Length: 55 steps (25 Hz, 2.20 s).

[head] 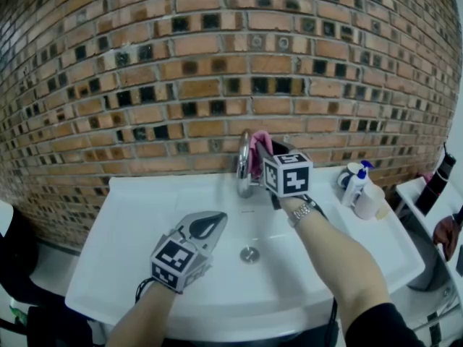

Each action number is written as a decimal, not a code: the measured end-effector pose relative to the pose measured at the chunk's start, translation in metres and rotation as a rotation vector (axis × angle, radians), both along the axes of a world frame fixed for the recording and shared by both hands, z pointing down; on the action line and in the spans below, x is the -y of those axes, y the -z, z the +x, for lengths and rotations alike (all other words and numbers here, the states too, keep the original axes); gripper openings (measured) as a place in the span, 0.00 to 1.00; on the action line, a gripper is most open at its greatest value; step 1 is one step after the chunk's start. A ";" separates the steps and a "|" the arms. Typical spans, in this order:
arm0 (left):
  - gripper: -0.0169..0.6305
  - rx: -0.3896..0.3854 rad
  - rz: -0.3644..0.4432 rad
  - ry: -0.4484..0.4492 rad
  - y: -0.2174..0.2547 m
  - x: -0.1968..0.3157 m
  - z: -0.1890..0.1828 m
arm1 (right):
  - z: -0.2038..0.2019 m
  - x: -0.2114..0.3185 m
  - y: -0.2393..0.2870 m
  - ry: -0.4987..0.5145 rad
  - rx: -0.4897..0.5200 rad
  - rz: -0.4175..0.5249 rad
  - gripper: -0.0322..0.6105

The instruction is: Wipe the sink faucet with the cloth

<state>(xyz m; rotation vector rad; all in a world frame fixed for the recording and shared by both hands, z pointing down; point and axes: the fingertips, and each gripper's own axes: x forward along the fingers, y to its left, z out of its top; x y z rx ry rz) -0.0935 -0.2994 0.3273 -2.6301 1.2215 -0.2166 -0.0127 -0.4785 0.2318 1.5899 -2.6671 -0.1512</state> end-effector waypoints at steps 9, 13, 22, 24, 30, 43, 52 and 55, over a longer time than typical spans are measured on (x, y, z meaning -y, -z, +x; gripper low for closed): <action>0.04 0.007 0.000 -0.002 -0.001 0.000 0.002 | -0.001 0.001 -0.017 -0.005 -0.036 -0.018 0.20; 0.04 0.001 -0.003 0.003 0.000 -0.001 0.003 | -0.001 -0.002 -0.023 -0.014 -0.083 -0.004 0.20; 0.04 0.011 0.000 -0.008 -0.002 -0.001 0.003 | -0.012 -0.015 -0.032 -0.034 -0.209 0.036 0.20; 0.04 0.008 0.000 -0.007 -0.001 -0.001 0.004 | -0.014 -0.018 -0.033 -0.047 -0.233 0.050 0.20; 0.04 0.011 0.004 -0.011 -0.001 -0.002 0.005 | -0.017 -0.028 -0.041 -0.064 -0.269 0.069 0.20; 0.04 0.007 0.008 -0.013 0.000 -0.001 0.005 | -0.024 -0.037 -0.072 -0.063 -0.288 0.038 0.20; 0.04 0.002 0.000 -0.010 0.000 -0.003 0.007 | -0.023 -0.042 -0.094 -0.041 -0.297 0.004 0.20; 0.04 0.011 0.002 -0.012 -0.002 -0.002 0.006 | -0.023 -0.043 -0.107 -0.035 -0.306 -0.020 0.20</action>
